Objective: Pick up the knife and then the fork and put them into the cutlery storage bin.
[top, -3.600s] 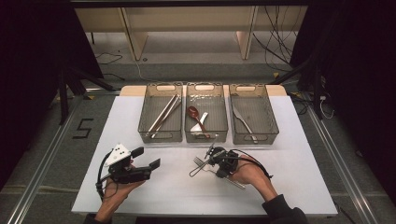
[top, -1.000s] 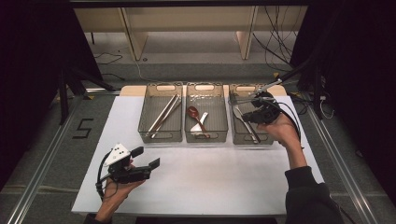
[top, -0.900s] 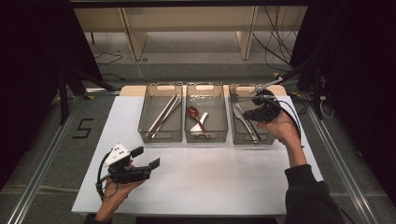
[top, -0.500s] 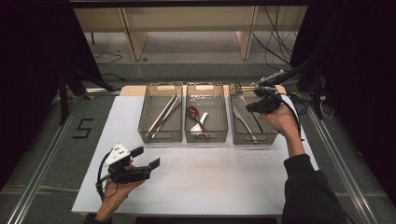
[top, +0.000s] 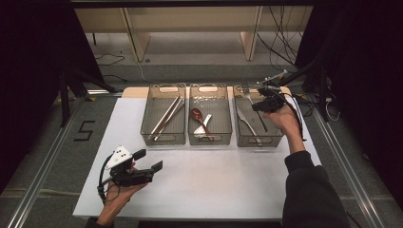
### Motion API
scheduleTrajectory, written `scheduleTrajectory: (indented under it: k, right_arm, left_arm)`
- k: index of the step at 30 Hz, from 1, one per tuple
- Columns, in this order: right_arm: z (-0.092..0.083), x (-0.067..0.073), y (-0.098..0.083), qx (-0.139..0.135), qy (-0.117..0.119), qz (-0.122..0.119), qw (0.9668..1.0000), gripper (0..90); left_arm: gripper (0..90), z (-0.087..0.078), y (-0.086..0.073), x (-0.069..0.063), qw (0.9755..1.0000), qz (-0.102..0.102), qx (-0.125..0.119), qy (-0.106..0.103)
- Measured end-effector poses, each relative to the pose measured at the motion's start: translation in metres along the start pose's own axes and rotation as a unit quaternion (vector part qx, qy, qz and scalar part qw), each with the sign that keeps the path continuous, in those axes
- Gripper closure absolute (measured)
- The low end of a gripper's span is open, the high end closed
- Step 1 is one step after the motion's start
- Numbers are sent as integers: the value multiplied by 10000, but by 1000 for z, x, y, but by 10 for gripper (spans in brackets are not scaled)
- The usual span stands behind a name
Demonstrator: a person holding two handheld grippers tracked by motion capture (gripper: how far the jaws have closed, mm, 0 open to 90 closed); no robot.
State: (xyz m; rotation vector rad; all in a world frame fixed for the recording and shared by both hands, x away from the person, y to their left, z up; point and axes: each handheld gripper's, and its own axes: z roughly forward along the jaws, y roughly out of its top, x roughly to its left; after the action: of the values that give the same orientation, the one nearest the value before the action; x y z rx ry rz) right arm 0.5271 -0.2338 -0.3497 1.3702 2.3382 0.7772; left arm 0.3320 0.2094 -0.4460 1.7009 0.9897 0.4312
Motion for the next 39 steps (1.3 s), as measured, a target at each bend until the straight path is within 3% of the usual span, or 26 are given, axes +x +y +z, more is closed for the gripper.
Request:
scheduleTrajectory:
  k: [12, 30, 39]
  right_arm:
    - [12, -4, 0, 31, -119, 62, 9999, 850]
    - [24, -4, -3, 50, -120, 95, 9999, 849]
    - [33, -8, -13, 133, -116, 155, 9997, 849]
  left_arm:
    - [162, 0, 0, 0, 10000, -3, -4, 0]
    - [161, 0, 0, 0, 10000, -3, -8, 2]
    - [162, 0, 0, 0, 10000, -3, -5, 3]
